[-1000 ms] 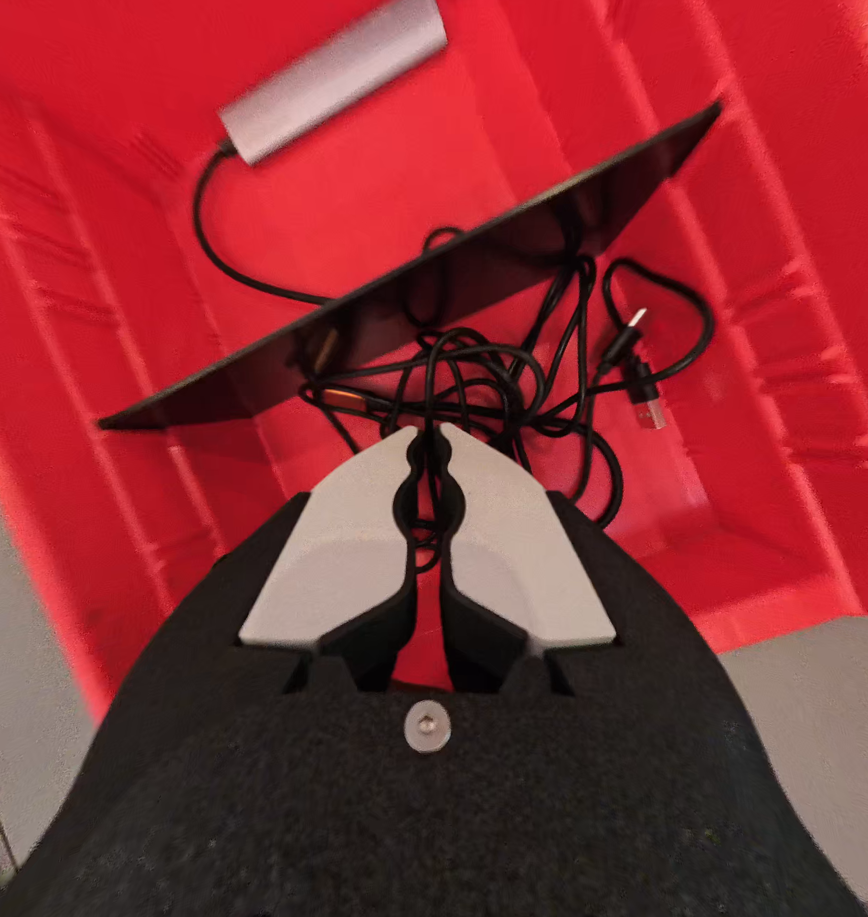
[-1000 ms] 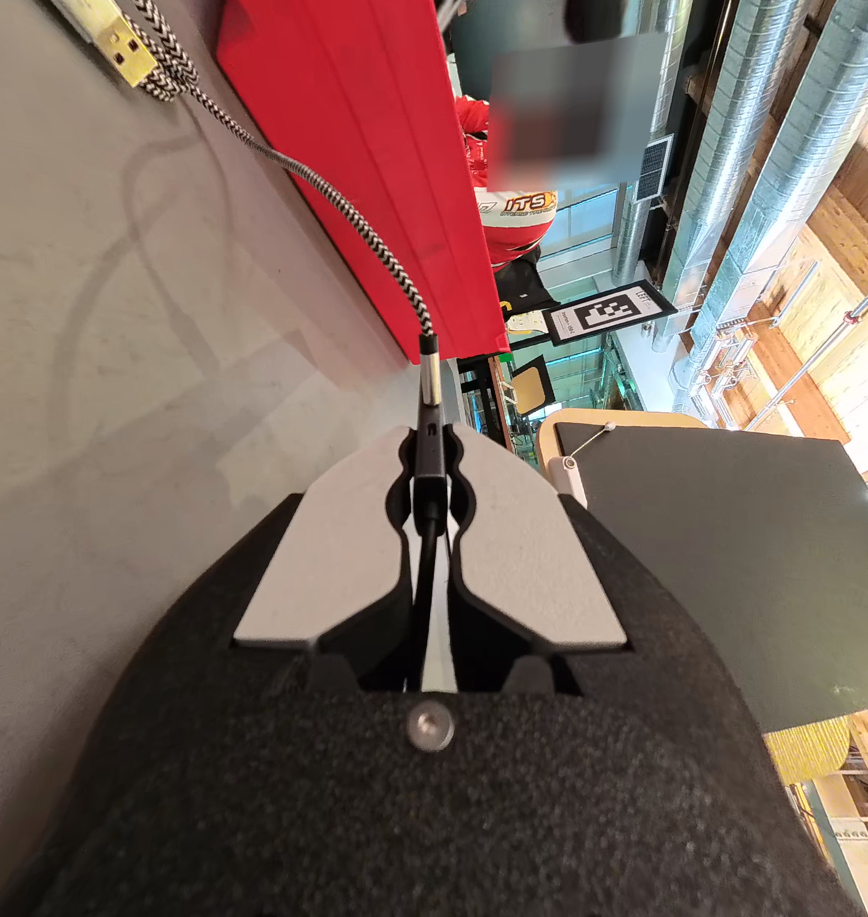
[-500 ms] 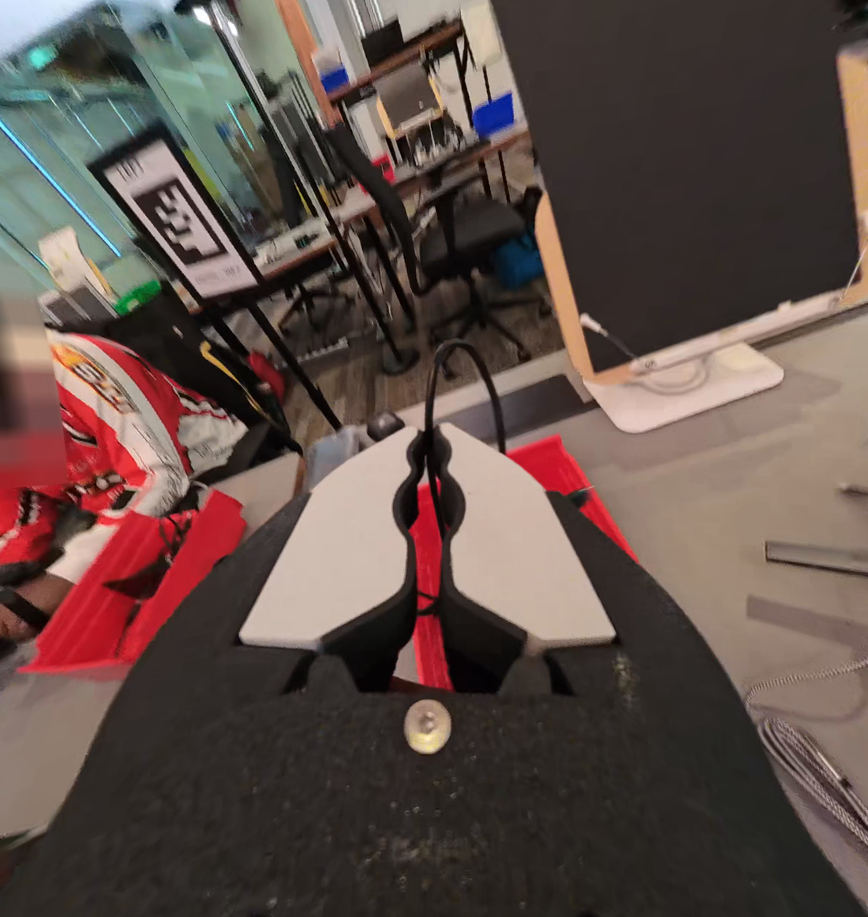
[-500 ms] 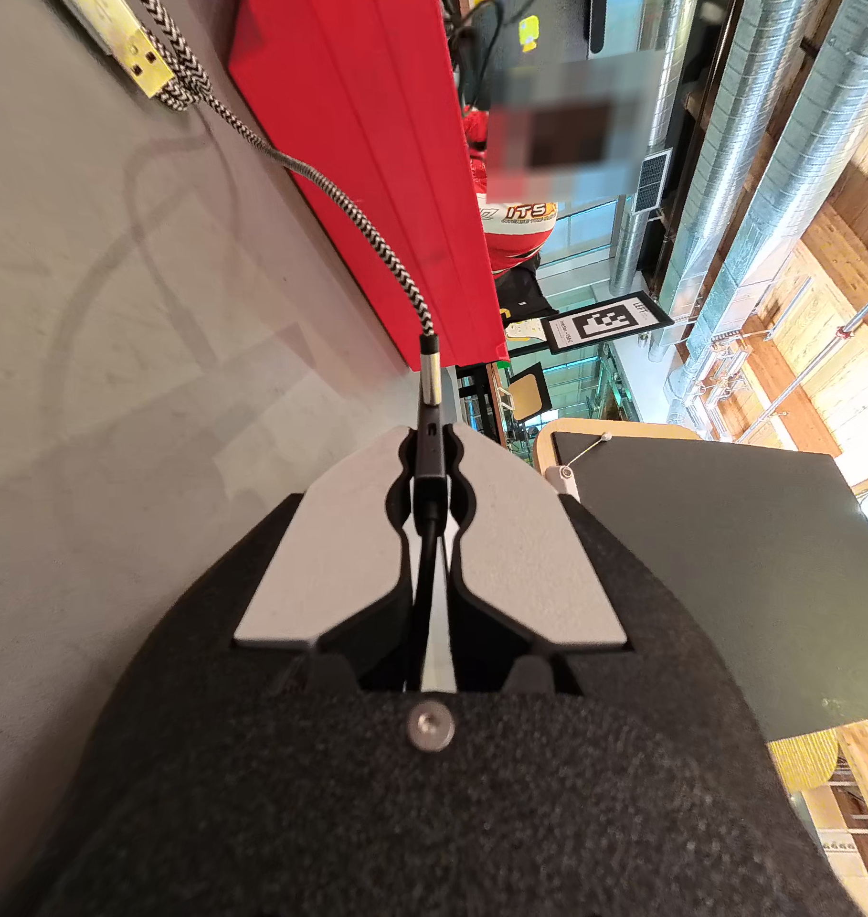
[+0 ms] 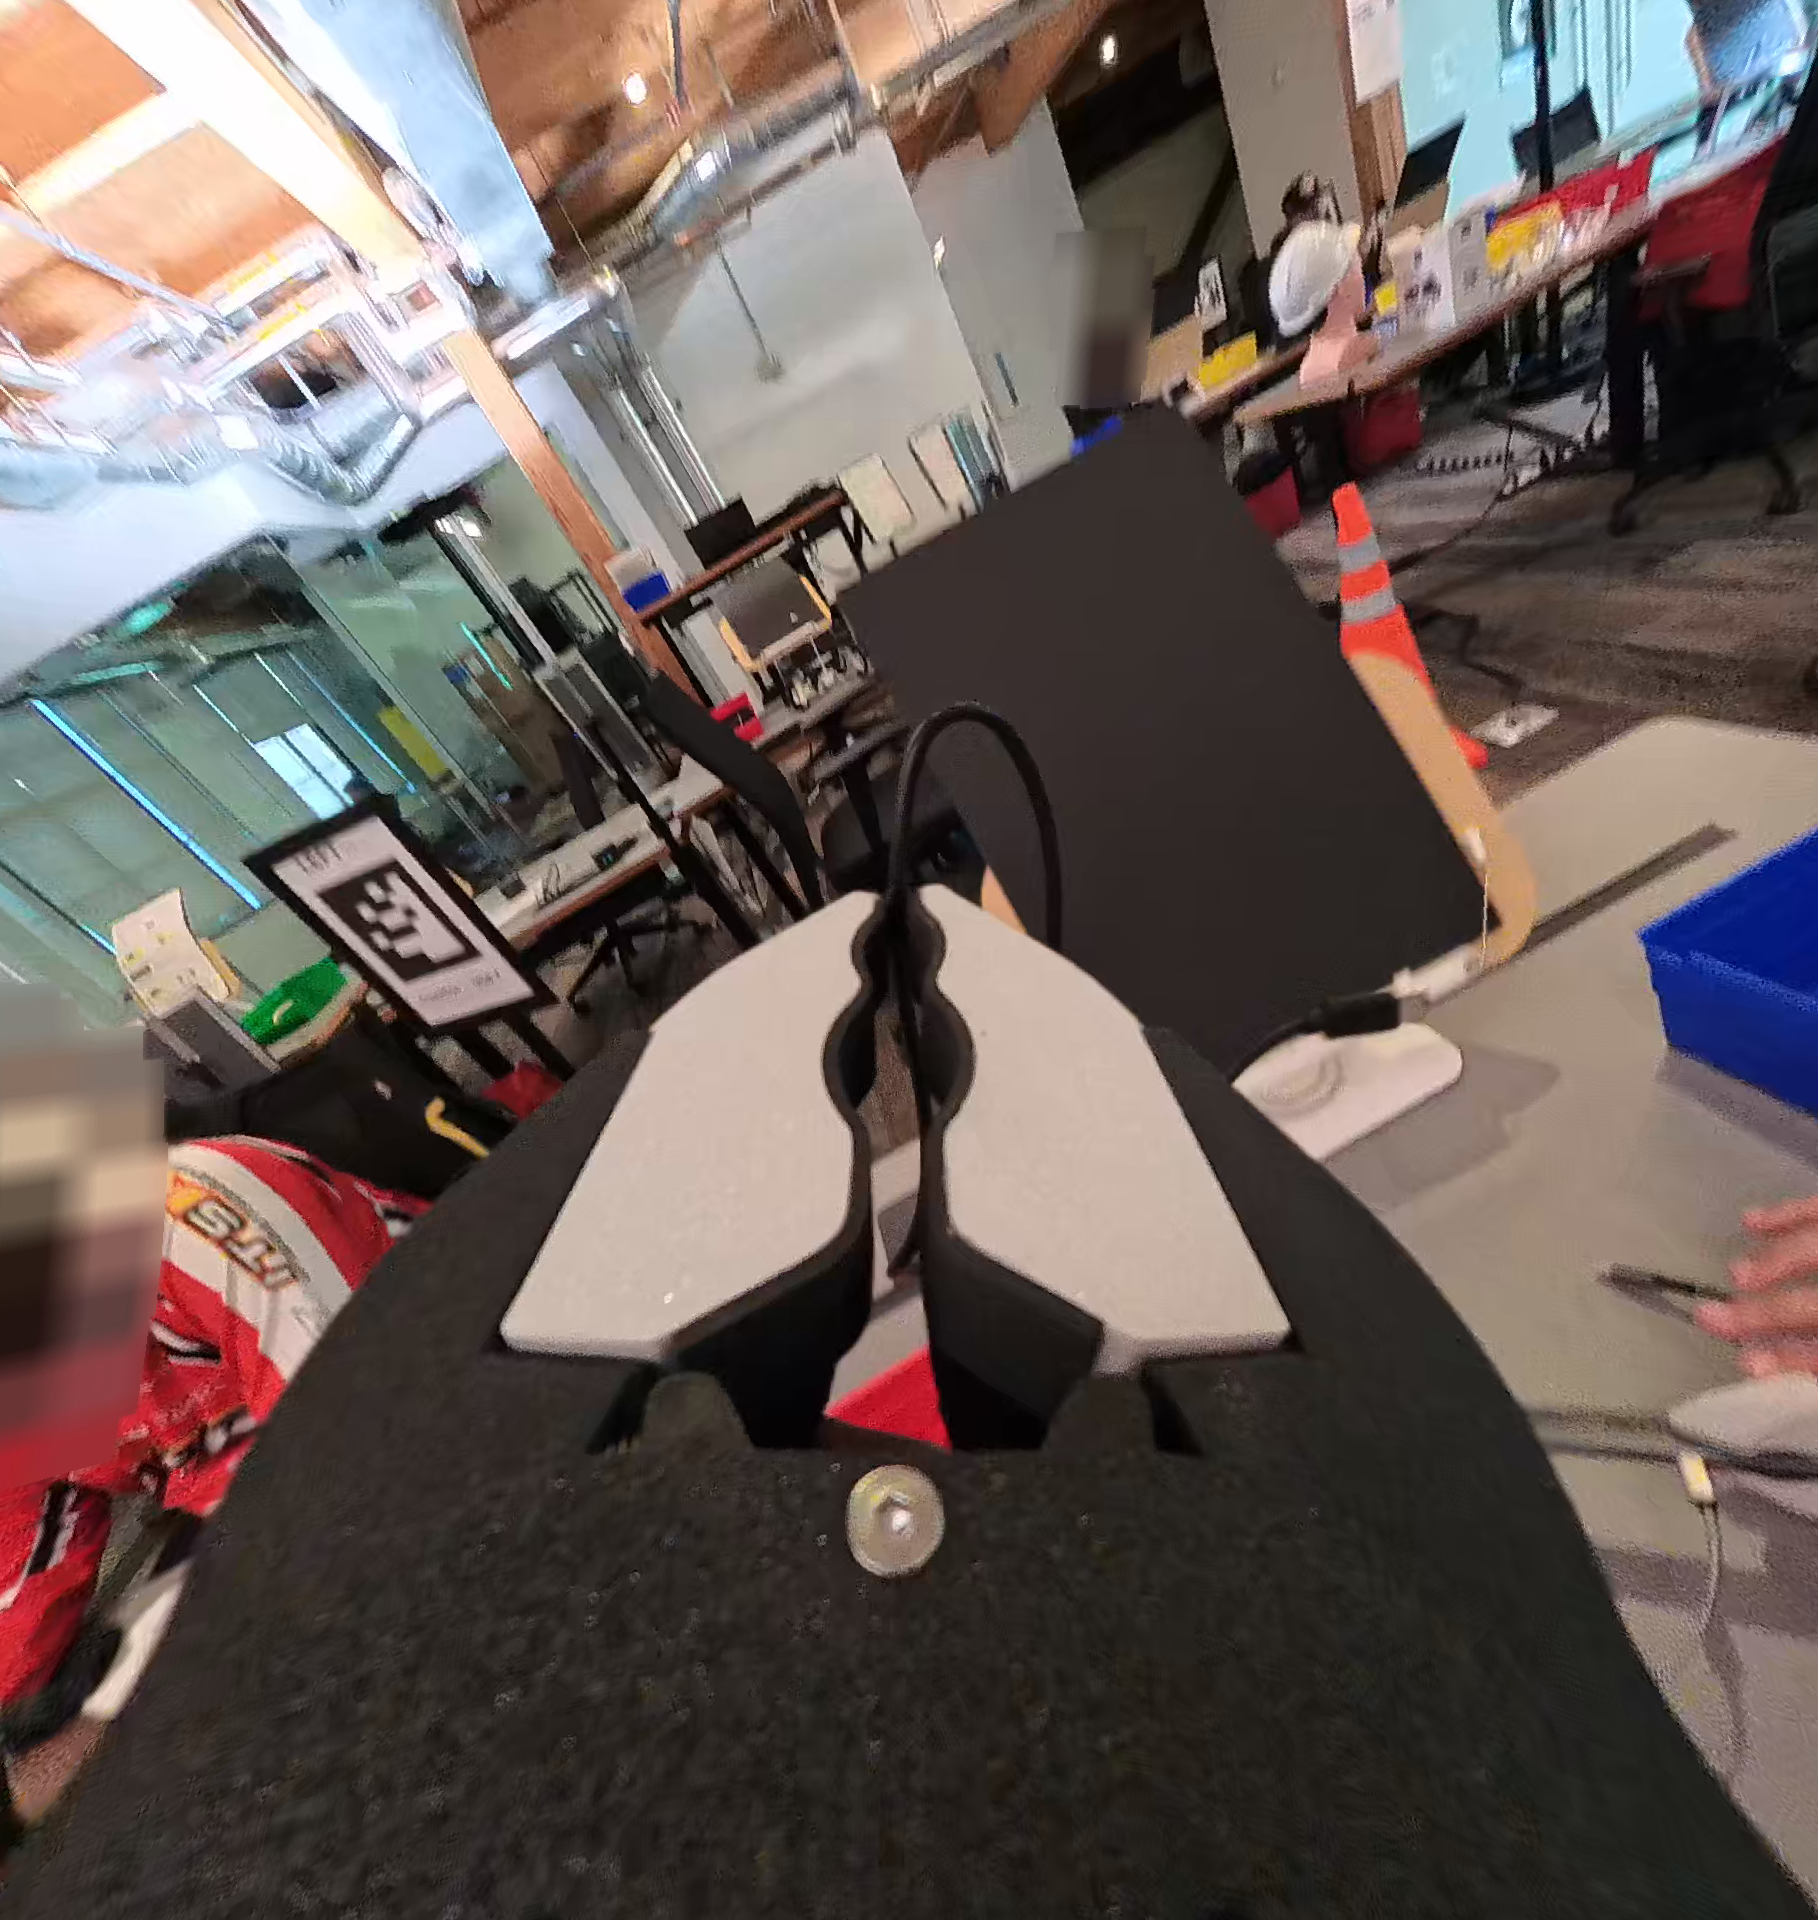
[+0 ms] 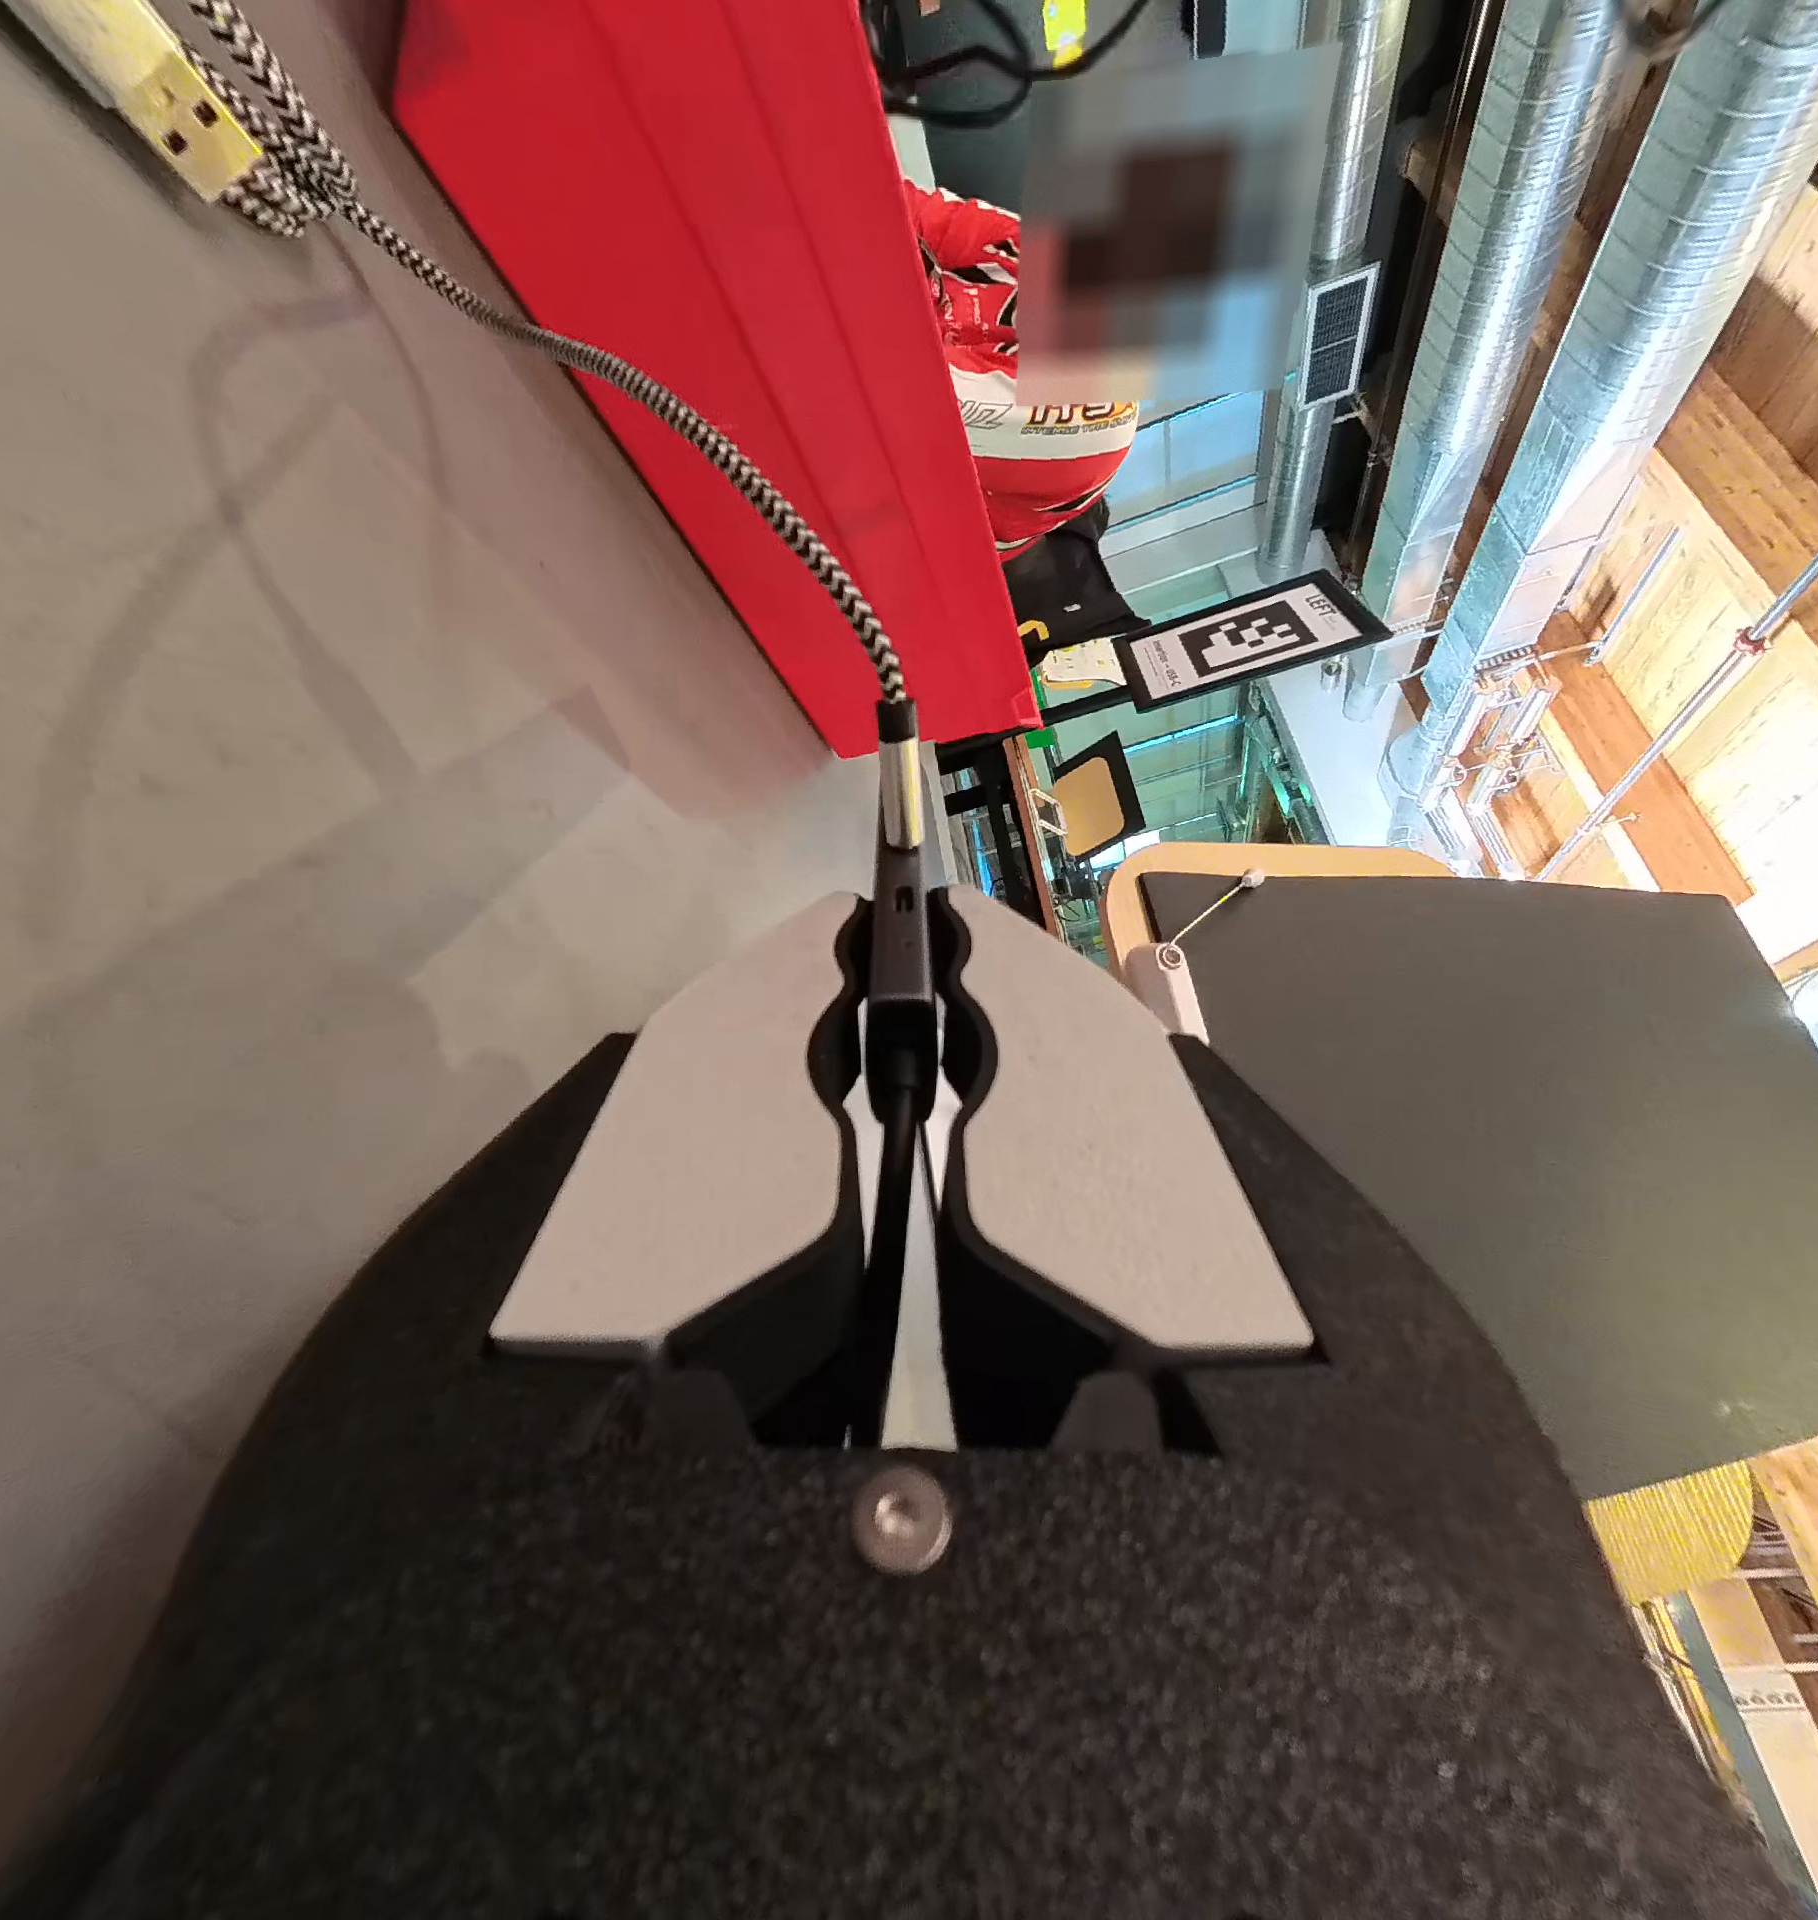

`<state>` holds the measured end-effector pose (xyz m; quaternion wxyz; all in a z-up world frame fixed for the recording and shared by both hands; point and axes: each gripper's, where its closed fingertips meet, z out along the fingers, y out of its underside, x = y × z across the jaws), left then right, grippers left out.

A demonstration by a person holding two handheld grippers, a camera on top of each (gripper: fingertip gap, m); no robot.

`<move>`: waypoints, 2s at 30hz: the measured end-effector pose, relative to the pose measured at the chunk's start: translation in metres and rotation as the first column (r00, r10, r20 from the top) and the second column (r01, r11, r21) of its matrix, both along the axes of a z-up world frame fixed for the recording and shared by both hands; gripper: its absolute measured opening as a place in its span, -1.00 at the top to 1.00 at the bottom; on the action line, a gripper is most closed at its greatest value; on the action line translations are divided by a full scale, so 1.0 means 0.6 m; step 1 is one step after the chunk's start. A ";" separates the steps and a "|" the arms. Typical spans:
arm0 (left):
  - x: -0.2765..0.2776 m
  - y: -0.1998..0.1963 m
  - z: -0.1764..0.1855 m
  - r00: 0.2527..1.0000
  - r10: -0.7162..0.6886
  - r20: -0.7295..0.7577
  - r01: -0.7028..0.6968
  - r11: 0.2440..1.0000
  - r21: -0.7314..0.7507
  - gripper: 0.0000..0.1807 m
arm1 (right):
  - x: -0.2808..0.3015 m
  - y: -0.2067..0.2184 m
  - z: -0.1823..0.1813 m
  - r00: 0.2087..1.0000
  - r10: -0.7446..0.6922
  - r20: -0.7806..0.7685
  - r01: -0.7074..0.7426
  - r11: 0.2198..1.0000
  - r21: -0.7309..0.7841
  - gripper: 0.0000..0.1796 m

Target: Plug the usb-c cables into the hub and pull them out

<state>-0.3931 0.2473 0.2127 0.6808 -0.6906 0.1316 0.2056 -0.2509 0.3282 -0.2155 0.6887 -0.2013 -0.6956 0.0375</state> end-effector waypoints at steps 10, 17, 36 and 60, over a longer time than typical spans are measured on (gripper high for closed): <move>0.116 -0.006 0.096 0.988 -0.115 -0.100 0.117 0.993 0.013 0.99 | 0.003 0.010 0.007 1.000 -0.017 -0.020 0.016 0.999 -0.032 0.90; 0.164 0.019 -0.105 0.977 -0.203 0.070 0.210 0.970 -0.120 0.99 | 0.005 0.014 0.012 0.999 -0.029 -0.035 0.027 0.999 -0.045 0.90; 0.343 -0.114 -0.730 0.867 -0.353 0.351 0.497 0.668 -0.554 0.98 | 0.008 0.022 0.008 0.998 -0.050 -0.036 0.048 0.996 -0.069 0.90; 0.252 0.037 -0.599 0.947 -0.096 0.307 0.266 0.770 -0.580 0.71 | 0.010 0.020 0.008 0.998 -0.052 -0.031 0.050 0.997 -0.058 0.90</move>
